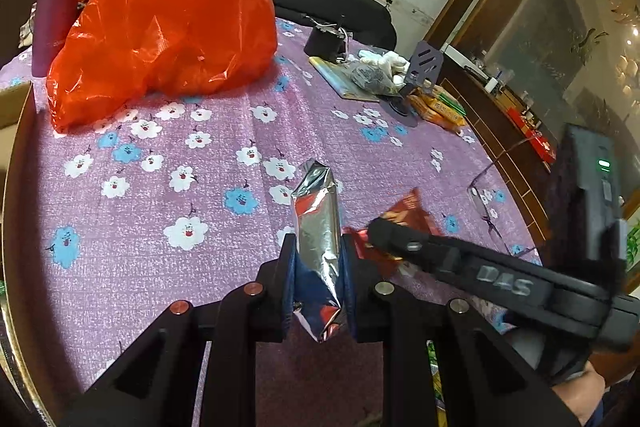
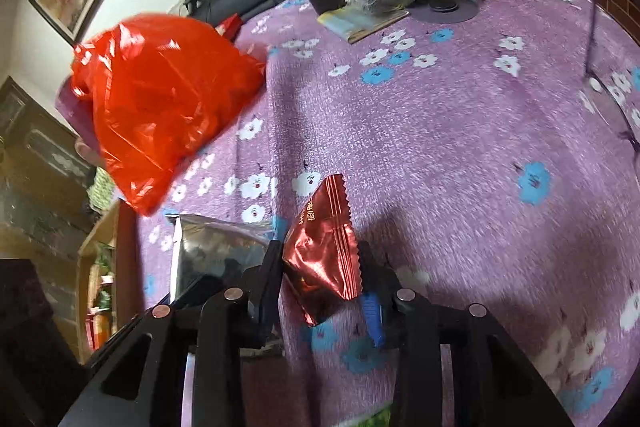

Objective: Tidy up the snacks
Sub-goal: 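Lift both held snacks and carry them toward the box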

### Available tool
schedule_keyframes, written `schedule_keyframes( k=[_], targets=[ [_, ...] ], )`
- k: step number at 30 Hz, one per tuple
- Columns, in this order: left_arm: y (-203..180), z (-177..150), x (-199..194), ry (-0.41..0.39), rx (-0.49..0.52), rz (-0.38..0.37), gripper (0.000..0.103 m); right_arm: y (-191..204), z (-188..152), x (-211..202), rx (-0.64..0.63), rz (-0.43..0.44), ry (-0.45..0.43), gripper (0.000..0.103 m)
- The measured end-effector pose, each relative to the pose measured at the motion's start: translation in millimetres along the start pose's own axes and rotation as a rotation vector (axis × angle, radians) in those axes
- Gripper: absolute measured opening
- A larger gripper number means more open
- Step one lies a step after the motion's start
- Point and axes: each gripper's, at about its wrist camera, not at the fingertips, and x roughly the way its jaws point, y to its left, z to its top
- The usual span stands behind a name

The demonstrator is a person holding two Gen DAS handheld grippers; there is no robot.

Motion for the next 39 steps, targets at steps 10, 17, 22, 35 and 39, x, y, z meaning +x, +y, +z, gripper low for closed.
schedule_keyframes(
  k=[10, 17, 22, 35, 39],
  targets=[
    [-19, -9, -17, -0.068, 0.107, 0.067, 0.019, -4, -25, -62, -0.097, 0.017, -0.211, 0.038],
    [-26, -9, -24, -0.111, 0.146, 0.141, 0.019, 10, -28, -70, -0.192, 0.007, -0.261, 0.038],
    [-36, -12, -37, -0.138, 0.181, 0.185, 0.019, 17, -32, -71, -0.209, 0.03, -0.262, 0.038],
    [-30, -41, -103, -0.254, 0.233, 0.343, 0.02, 42, -45, -75, -0.291, 0.108, -0.283, 0.038],
    [-20, -44, -125, -0.299, 0.228, 0.376, 0.02, 57, -51, -76, -0.327, 0.12, -0.278, 0.038]
  ],
)
